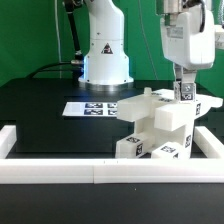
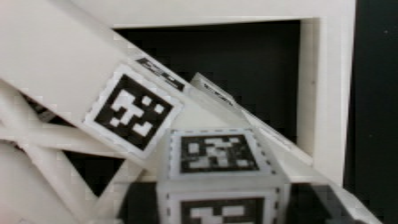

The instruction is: Assemble chair

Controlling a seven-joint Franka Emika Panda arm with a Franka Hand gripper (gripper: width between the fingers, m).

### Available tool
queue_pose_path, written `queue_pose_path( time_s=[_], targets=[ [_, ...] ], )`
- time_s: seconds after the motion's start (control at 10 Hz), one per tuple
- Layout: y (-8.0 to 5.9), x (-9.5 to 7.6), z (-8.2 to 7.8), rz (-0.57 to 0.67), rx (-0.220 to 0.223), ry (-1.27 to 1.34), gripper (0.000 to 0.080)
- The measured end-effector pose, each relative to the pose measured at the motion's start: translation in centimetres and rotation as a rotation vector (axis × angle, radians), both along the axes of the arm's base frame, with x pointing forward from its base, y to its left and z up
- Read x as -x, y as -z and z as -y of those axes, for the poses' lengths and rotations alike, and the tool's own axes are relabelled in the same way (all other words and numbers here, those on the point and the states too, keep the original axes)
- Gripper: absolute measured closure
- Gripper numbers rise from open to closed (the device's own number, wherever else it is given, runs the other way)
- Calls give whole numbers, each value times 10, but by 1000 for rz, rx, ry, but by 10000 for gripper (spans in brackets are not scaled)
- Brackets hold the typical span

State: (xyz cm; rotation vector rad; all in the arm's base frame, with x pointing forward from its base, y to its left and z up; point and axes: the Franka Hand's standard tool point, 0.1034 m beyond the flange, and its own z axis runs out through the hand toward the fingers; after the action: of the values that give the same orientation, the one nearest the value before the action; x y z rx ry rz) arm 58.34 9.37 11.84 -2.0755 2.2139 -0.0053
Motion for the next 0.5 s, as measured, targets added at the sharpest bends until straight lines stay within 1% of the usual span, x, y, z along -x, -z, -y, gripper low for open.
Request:
queue_pose_path(
  time_s=[0.1,0.2,0.3,0.4,0.5],
  targets=[
    [0,0,0,2,2,-27,491],
    [0,0,0,4,5,-59,313],
    [1,1,-1,1,9,-91,191],
    [1,1,-1,-1,16,-161,191],
    [2,2,-3,-2,36,-294,156]
  ],
)
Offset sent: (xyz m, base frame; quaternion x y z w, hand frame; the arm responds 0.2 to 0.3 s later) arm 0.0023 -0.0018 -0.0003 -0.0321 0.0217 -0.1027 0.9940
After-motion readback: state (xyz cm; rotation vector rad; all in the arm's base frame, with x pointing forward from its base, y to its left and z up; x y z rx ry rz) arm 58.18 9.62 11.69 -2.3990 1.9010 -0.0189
